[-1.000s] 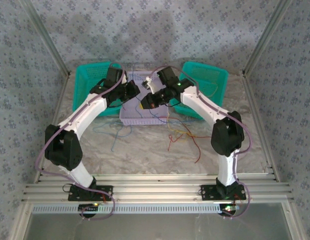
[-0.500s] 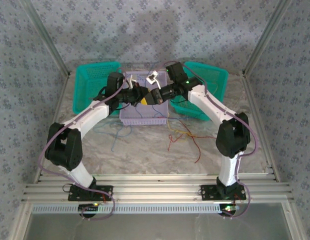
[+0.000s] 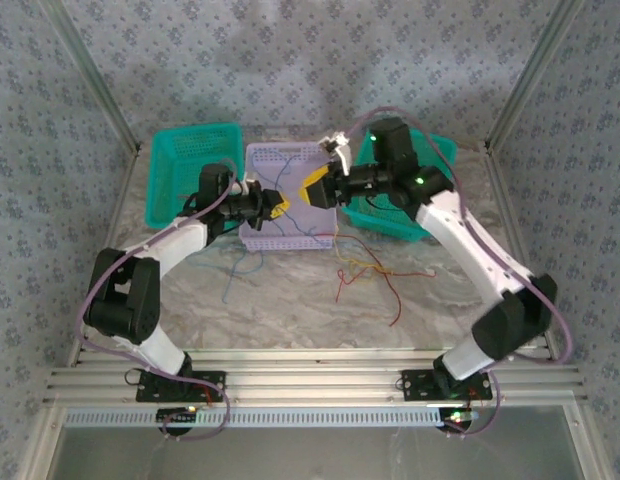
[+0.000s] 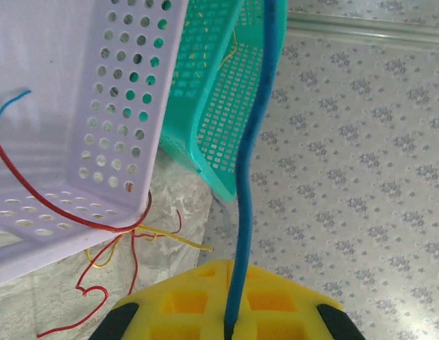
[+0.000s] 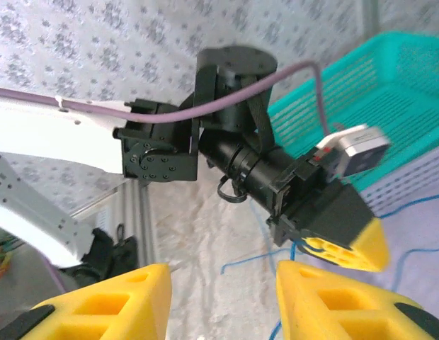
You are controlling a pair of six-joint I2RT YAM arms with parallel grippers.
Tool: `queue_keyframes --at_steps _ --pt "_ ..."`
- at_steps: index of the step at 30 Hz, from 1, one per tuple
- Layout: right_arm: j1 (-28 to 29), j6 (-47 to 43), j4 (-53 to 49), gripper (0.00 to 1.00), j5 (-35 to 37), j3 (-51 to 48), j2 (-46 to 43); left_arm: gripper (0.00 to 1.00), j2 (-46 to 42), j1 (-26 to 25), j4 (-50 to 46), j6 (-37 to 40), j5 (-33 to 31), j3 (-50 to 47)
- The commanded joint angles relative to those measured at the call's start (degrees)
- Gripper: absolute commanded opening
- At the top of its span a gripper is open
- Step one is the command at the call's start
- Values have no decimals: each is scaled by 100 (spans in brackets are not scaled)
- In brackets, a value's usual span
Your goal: Untangle the cables
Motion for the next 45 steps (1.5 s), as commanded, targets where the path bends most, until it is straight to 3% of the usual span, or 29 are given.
queue_keyframes --at_steps 1,7,11,15,19,33,35,38,39,45 --pt "163 -77 391 50 883 -458 -696 0 -163 111 -16 -150 -40 89" --pt "980 2 465 56 1563 -1466 -1398 0 -231 170 130 -382 -123 72" --pt "1490 -177 223 59 2826 -2076 -1769 0 -313 179 140 -409 -51 50" --pt "1998 -714 329 62 4540 -2599 -1974 0 -393 170 83 -369 9 45" --pt "2069 -911 489 62 5415 -2604 -1909 0 -465 170 -63 -283 57 46" --pt "2148 -1301 576 59 5665 -2421 -1121 0 -745 170 -227 -197 121 -106" --pt "2135 -1320 602 49 5656 -2361 -1068 0 -752 170 -192 -219 149 -121" --pt "2091 -1359 706 14 5803 -2251 -930 0 -757 136 27 -347 246 -165" --pt "2067 -1396 769 7 5802 -2213 -865 0 -758 102 98 -394 303 -159" --pt "1981 -1511 1584 0 5689 -2073 -435 0 -732 -304 637 -709 513 -156"
